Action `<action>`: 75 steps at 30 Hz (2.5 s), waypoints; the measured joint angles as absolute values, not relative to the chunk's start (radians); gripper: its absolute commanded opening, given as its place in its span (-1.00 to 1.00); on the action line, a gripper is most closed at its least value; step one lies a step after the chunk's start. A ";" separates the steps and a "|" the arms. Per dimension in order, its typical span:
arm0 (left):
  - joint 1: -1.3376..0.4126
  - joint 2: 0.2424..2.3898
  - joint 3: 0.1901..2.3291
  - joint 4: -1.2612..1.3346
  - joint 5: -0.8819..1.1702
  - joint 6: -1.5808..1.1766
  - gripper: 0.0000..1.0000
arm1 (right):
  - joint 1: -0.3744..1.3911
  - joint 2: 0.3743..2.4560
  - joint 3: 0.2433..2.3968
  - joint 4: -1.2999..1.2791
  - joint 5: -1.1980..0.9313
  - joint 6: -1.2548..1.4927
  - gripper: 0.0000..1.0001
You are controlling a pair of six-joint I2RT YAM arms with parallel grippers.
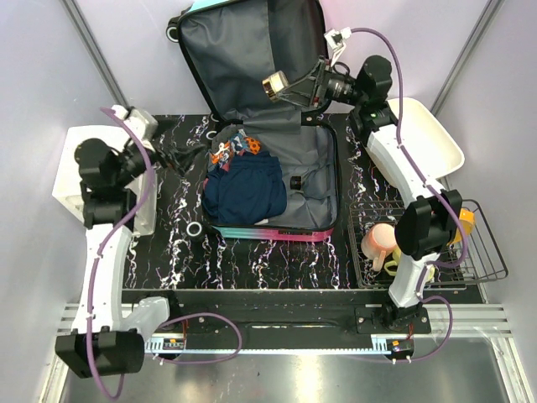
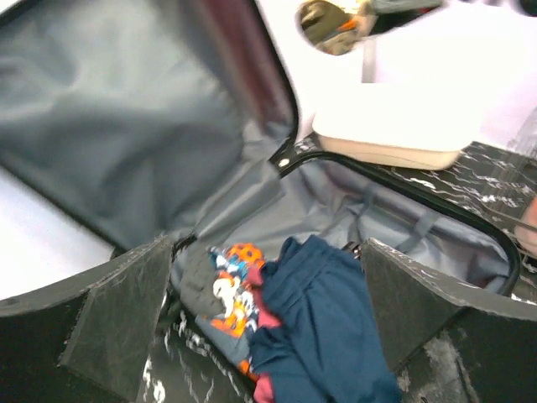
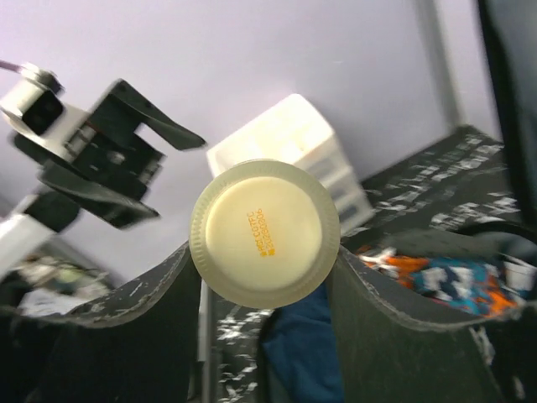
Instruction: Open, take out, and arrange the luggage
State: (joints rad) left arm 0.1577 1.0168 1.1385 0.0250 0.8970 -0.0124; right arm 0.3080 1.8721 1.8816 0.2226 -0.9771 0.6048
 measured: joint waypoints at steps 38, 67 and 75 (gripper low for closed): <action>-0.636 0.976 0.947 0.416 0.407 0.770 0.69 | 0.455 1.699 1.610 0.635 -1.259 1.048 -0.45; -0.640 0.978 1.068 0.030 0.384 0.697 -0.67 | 0.480 1.699 1.608 0.580 -1.223 1.012 1.00; -0.467 0.910 1.217 -0.442 0.350 0.598 -0.82 | 0.395 1.699 1.615 0.385 -1.132 0.825 1.00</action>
